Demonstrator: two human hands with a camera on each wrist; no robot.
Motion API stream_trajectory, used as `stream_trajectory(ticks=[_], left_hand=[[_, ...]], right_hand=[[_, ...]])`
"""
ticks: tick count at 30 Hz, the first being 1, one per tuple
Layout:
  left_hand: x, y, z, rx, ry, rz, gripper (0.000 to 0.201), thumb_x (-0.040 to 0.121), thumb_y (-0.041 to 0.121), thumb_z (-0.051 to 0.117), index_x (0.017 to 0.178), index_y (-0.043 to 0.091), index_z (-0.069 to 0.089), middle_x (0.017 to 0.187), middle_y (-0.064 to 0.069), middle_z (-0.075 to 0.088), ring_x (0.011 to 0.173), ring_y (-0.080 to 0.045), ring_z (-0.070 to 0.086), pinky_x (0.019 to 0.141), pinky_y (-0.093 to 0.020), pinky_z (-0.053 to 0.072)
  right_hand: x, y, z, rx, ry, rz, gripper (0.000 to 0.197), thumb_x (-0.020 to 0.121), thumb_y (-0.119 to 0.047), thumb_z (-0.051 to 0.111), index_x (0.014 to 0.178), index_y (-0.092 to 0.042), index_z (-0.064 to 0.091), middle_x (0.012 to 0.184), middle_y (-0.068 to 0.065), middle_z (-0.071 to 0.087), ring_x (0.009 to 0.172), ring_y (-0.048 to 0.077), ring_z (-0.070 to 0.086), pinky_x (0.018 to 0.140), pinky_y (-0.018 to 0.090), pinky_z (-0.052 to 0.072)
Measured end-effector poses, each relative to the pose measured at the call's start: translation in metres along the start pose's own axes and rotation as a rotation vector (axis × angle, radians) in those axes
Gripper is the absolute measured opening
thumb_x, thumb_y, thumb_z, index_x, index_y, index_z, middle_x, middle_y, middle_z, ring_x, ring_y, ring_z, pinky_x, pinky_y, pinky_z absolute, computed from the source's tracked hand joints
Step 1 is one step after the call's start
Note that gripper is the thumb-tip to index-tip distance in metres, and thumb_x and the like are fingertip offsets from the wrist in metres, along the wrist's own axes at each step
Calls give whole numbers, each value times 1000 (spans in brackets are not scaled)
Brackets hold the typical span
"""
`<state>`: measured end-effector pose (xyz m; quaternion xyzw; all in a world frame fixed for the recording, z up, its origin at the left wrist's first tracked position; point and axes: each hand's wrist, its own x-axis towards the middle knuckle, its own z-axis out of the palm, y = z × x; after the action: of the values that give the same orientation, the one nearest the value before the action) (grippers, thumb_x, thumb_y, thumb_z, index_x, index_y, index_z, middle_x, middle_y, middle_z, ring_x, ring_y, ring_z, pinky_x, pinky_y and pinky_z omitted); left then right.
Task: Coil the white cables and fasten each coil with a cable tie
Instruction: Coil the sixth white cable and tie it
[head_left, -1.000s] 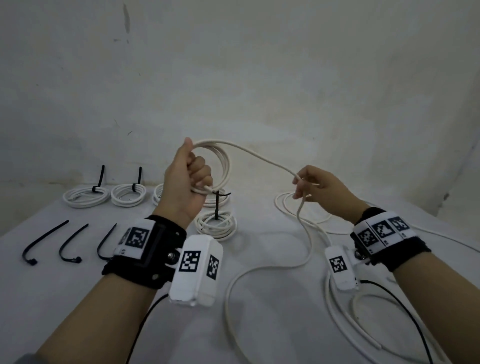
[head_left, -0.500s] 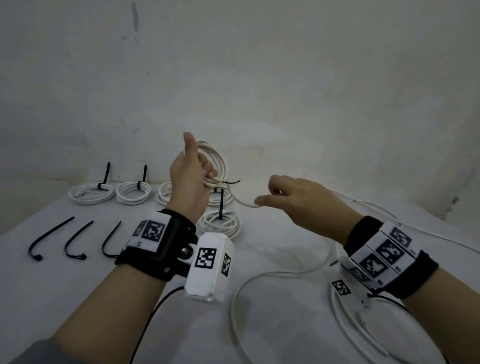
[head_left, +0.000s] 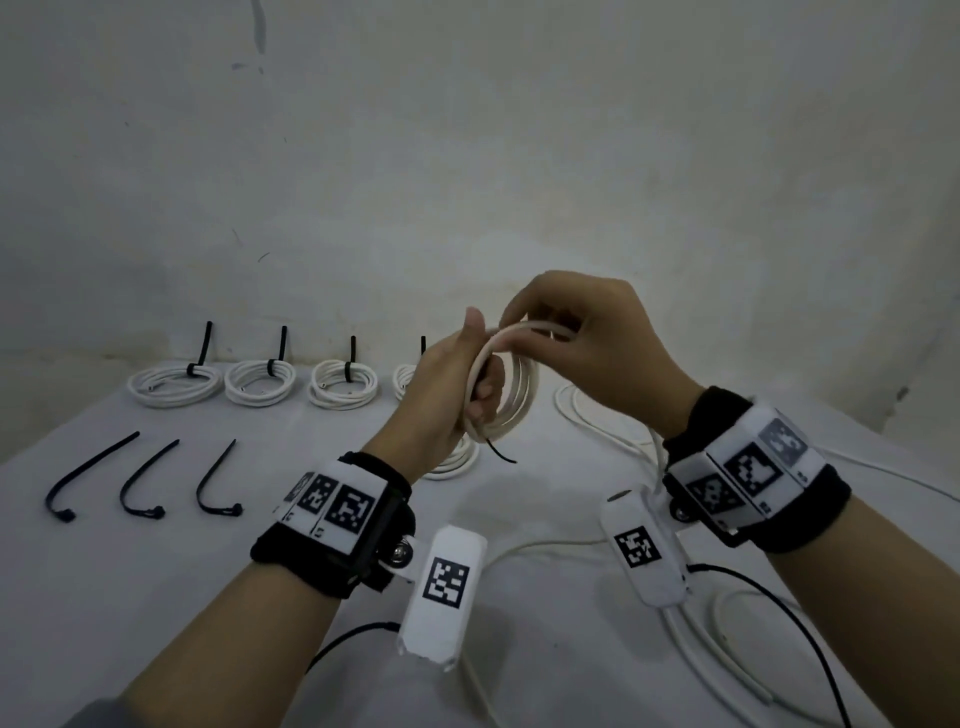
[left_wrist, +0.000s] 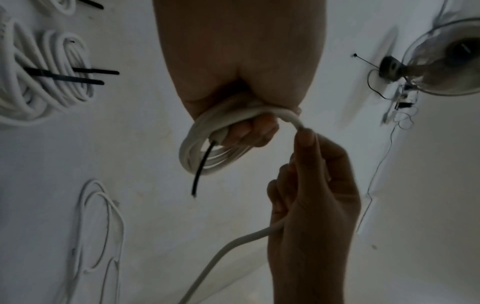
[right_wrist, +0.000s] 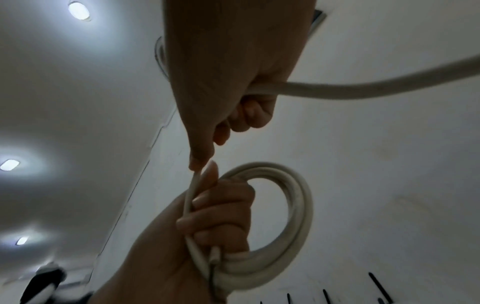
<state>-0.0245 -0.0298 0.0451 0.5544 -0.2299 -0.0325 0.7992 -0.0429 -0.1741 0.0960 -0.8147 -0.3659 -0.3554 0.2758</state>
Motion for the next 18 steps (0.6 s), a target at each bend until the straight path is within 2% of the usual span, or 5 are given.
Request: stream_trajectory(ticks=[4, 8, 12, 15, 18], left_hand=[[0, 3, 3, -80, -4, -74, 47, 95, 49, 30, 67, 13, 40, 38, 7, 26, 31, -4, 19, 34, -14, 17], [0, 7, 0, -151, -69, -87, 36, 83, 47, 45, 68, 14, 42, 37, 9, 24, 29, -2, 18, 37, -17, 11], [1, 13, -5, -284, -62, -62, 34, 89, 43, 40, 68, 15, 42, 35, 10, 24, 27, 0, 20, 35, -16, 12], [5, 18, -13, -424, -10, -36, 36, 94, 42, 36, 68, 17, 41, 35, 10, 24, 26, -2, 21, 30, -12, 17], [7, 23, -20, -518, 66, 18, 40, 99, 42, 33, 68, 19, 41, 35, 9, 24, 25, -4, 22, 30, -12, 18]], right_hand=[[1, 11, 2, 85, 103, 142, 7, 80, -20, 75, 81, -13, 73, 73, 6, 68, 68, 20, 62, 61, 34, 48], [0, 16, 3, 176, 127, 241, 6, 84, -17, 70, 85, -14, 75, 77, -5, 71, 68, 6, 63, 62, 23, 50], [-8, 25, 0, 272, 81, 371, 16, 94, -17, 57, 91, -10, 72, 54, -12, 56, 48, 6, 48, 50, 22, 45], [-19, 37, -3, 353, -13, 447, 13, 97, -15, 49, 92, -10, 60, 63, 2, 54, 57, 13, 55, 62, 26, 52], [-33, 53, -2, 352, -118, 510, 10, 98, -14, 46, 89, -17, 48, 71, 9, 54, 68, 12, 64, 78, 41, 51]])
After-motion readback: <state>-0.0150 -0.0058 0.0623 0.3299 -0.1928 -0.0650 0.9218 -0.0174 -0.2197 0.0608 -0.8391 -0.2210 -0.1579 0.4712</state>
